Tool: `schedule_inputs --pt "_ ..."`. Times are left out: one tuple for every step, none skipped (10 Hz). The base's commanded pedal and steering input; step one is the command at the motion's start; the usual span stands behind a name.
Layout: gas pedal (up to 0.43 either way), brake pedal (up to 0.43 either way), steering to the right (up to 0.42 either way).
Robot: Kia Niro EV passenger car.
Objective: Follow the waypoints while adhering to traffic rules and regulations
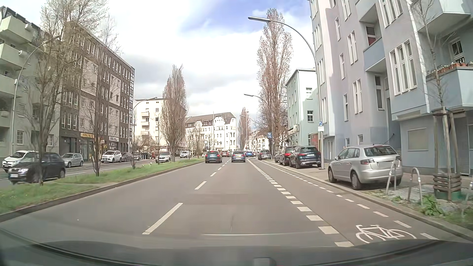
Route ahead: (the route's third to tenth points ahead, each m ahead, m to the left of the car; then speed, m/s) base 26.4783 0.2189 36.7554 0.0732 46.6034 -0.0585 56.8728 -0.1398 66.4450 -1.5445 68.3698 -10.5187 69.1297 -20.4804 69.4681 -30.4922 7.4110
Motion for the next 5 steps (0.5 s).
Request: schedule_inputs --pt "0.000 0.000 0.005" --pt "0.000 0.000 0.000" --pt "0.000 0.000 0.000" --pt "0.000 0.000 0.000" --pt "0.000 0.000 0.000"
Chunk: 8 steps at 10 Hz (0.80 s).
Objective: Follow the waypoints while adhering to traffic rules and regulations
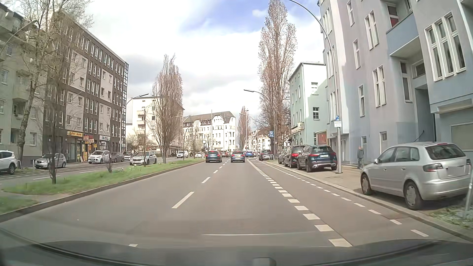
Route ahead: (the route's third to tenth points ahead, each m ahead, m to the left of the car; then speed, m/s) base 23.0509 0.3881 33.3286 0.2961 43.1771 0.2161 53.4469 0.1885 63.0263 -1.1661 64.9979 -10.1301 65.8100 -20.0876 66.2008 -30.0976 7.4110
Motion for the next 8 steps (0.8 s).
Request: schedule_inputs --pt "0.000 0.000 0.000" --pt "0.000 0.000 0.003" --pt "0.000 0.000 0.004" --pt "0.000 0.000 0.005" --pt "0.000 0.000 0.007" --pt "0.000 0.000 0.007" --pt "0.000 0.000 0.008" --pt "0.000 0.000 0.009"
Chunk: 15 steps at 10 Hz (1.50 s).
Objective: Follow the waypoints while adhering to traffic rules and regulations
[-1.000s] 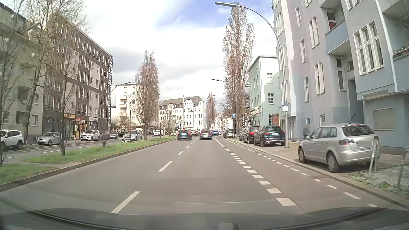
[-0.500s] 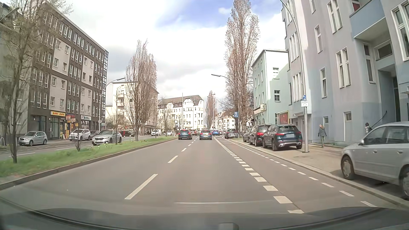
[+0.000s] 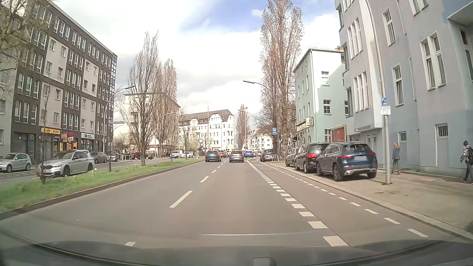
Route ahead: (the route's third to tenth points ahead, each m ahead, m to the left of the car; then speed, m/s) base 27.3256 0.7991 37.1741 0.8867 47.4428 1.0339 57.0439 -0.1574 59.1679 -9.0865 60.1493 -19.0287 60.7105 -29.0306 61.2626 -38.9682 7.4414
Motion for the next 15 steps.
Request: schedule_inputs --pt "0.000 0.000 0.010" --pt "0.000 0.006 0.010" --pt "0.000 0.000 0.010" --pt "0.000 0.000 0.010" --pt "0.000 0.000 0.009" --pt "0.000 0.000 0.009" --pt "0.000 0.000 0.009" --pt "0.000 0.000 0.008" --pt "0.000 0.000 0.005" --pt "0.000 0.000 0.004" --pt "0.000 0.000 0.003" --pt "0.000 0.000 0.000" --pt "0.000 0.000 -0.001" --pt "0.000 0.000 -0.002" --pt "0.000 0.000 -0.003"
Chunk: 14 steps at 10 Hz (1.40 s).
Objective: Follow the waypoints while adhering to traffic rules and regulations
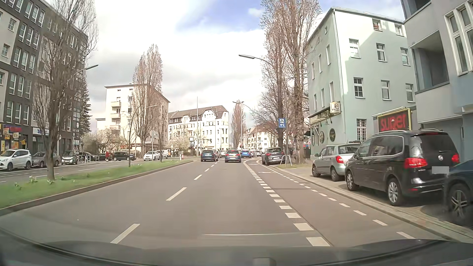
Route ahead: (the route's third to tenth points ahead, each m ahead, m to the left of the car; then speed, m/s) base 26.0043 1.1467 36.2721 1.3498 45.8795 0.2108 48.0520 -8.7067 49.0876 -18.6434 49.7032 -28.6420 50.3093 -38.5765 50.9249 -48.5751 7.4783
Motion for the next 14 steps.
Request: schedule_inputs --pt "0.000 0.000 -0.005" --pt "0.000 0.000 -0.005" --pt "0.000 0.000 -0.005" --pt "0.000 0.000 -0.005" --pt "0.000 0.000 -0.005" --pt "0.000 0.000 -0.005" --pt "0.000 0.000 -0.006" --pt "0.000 0.000 -0.006" --pt "0.000 0.000 -0.006" --pt "0.000 0.000 -0.008" --pt "0.000 0.000 -0.009" --pt "0.000 0.000 -0.009" --pt "0.000 0.000 -0.009" --pt "0.000 0.000 -0.009"
